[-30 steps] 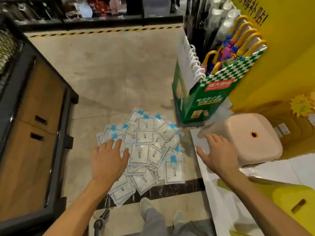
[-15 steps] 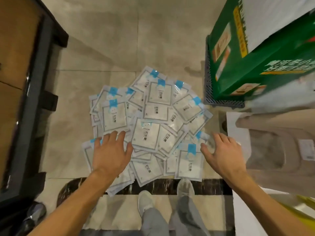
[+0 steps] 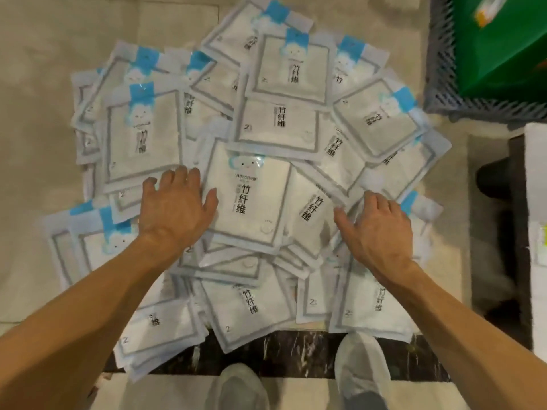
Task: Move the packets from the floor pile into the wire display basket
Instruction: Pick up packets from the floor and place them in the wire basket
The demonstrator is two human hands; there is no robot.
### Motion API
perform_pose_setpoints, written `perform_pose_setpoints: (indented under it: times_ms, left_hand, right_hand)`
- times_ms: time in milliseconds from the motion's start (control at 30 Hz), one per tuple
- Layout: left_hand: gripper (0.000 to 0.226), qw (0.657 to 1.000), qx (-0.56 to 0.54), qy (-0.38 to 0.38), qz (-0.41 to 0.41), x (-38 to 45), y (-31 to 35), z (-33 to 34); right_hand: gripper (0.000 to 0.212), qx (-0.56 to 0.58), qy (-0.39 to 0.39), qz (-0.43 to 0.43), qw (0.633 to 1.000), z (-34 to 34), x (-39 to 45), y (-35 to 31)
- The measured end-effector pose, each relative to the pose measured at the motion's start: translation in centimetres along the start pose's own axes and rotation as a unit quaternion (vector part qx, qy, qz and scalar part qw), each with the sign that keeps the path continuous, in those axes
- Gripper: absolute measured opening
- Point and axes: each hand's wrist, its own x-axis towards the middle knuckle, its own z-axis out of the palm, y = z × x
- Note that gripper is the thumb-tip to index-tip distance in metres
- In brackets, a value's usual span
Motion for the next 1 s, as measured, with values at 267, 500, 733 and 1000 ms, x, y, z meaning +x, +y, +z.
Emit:
perform_pose_setpoints:
  times_ms: [267, 500, 733, 1000]
  left_hand:
    - [0.069, 0.991, -0.043, 0.12, -0.032, 1.9, 0.2, 7.2]
    - [0.075, 0.971, -0.209, 0.111, -0.039, 3.0, -0.6, 7.0]
    - [0.052, 0.936, -0.332, 0.006, -0.114, 1.9, -0.3, 3.3]
    - [0.036, 0.745, -0.641, -0.092, -0.16, -4.5, 0.0, 0.4]
  right_hand:
    - [0.128, 0.155, -0.006, 0.133, 0.979, 8.4, 1.0, -0.6]
    - [0.125, 0.296, 0.003, 0.189, 0.936, 9.3, 2.6, -0.3]
    - [0.08, 0.446, 0.023, 0.233, 0.864, 6.7, 3.1, 0.4]
    - [0.041, 0.632, -0.031, 0.266, 0.727, 1.8, -0.8, 0.6]
